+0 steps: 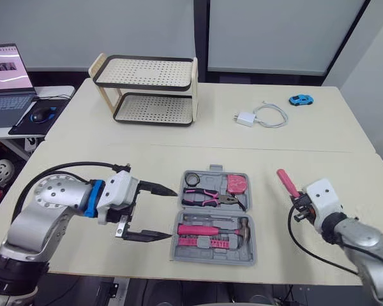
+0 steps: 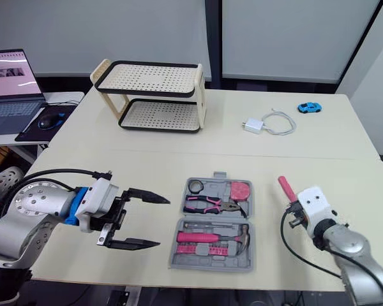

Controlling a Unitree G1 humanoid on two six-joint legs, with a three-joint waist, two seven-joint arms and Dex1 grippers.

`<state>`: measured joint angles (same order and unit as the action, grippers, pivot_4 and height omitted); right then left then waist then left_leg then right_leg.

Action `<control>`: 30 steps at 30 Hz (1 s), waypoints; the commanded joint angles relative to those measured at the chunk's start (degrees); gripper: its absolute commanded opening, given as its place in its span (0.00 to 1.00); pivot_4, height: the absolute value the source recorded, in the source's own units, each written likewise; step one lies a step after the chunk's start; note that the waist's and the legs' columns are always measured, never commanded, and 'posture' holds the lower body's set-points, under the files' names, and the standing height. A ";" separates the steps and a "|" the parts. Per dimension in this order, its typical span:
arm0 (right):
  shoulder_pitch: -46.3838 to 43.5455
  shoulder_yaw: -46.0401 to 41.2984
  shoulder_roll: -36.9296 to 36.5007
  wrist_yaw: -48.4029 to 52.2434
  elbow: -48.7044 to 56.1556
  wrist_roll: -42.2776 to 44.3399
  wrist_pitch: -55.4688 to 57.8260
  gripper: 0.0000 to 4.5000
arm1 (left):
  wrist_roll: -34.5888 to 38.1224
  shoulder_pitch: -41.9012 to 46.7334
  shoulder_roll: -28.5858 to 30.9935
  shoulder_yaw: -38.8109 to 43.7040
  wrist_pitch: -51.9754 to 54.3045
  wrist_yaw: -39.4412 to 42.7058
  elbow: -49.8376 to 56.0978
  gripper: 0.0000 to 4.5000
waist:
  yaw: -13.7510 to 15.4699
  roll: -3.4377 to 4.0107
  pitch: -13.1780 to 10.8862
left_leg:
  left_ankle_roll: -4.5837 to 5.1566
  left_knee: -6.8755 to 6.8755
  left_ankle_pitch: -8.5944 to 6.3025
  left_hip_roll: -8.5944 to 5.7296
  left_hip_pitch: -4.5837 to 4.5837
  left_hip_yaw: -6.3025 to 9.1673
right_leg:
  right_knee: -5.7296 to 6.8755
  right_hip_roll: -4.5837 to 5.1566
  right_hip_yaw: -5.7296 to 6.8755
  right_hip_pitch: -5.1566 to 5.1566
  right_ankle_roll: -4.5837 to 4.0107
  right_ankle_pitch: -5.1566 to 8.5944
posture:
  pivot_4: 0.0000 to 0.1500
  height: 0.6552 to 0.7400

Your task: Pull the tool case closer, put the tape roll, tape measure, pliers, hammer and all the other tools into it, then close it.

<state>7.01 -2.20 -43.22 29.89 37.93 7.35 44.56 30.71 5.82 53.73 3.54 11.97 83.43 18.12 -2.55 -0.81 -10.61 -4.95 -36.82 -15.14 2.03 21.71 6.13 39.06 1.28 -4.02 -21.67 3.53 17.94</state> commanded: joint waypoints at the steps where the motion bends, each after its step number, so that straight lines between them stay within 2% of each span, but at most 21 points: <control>1: -3.46 5.59 -8.32 10.31 5.68 1.10 -1.95 0.15 | -1.20 -2.82 2.39 2.87 -3.41 2.27 -0.14 1.00 | 0.04 -0.03 -0.01 | 0.00 0.00 0.00 0.00 0.00 0.03 | -0.01 0.00 0.02 0.00 0.00 0.00 | 1.00 0.94; 5: -10.93 15.22 -15.77 20.24 9.37 1.09 -2.92 0.15 | -2.45 -6.79 5.09 4.33 -5.52 4.12 -0.25 1.00 | 0.19 -0.06 -0.04 | 0.00 -0.04 0.00 0.01 0.07 0.04 | -0.05 0.01 0.05 0.00 0.00 0.00 | 1.00 0.94; 7: -15.90 21.43 -15.85 23.28 11.31 0.77 -1.36 0.15 | -3.30 -9.00 5.96 5.05 -7.01 4.63 0.07 1.00 | 0.10 -0.07 -0.05 | 0.00 -0.04 0.00 0.02 0.07 0.03 | -0.05 0.01 0.05 -0.02 0.00 0.00 | 1.00 0.94; 12: -23.54 32.84 -11.26 23.60 13.08 -0.83 4.82 0.15 | -5.84 -13.83 7.84 5.92 -11.25 6.07 0.45 1.00 | 0.13 -0.10 -0.06 | 0.00 -0.04 0.00 0.09 0.13 0.05 | -0.05 -0.04 0.10 -0.08 -0.01 0.00 | 1.00 0.94; 18: -27.76 43.68 -4.75 20.44 11.41 -4.16 10.77 0.15 | -6.82 -16.82 8.52 6.59 -12.36 5.05 2.06 1.00 | 0.49 -0.11 -0.06 | 0.00 -0.04 0.00 0.10 0.15 0.04 | -0.04 -0.05 0.11 -0.12 -0.01 0.00 | 1.00 0.94; 26: -31.34 49.60 3.05 16.61 6.94 -5.35 14.11 0.15 | -6.53 -18.69 8.82 7.28 -11.88 4.37 3.85 1.00 | 0.52 -0.11 -0.06 | 0.00 -0.03 0.00 0.18 0.14 0.04 | -0.02 -0.13 0.12 -0.15 -0.03 -0.01 | 1.00 0.94; 30: -31.53 51.37 4.47 15.67 4.88 -5.96 13.56 0.15 | -6.47 -18.76 8.82 7.34 -11.74 4.17 4.00 1.00 | 0.53 -0.11 -0.06 | 0.00 -0.03 0.00 0.20 0.15 0.03 | -0.01 -0.14 0.12 -0.18 -0.04 -0.02 | 1.00 0.94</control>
<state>-23.80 48.84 -39.12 46.02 42.13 1.78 58.65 23.90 -12.77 61.71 9.37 0.64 87.88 20.52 -2.03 -0.93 -10.67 -4.95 -36.85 -15.14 2.22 21.87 6.15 39.04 1.14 -3.91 -21.85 3.48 17.92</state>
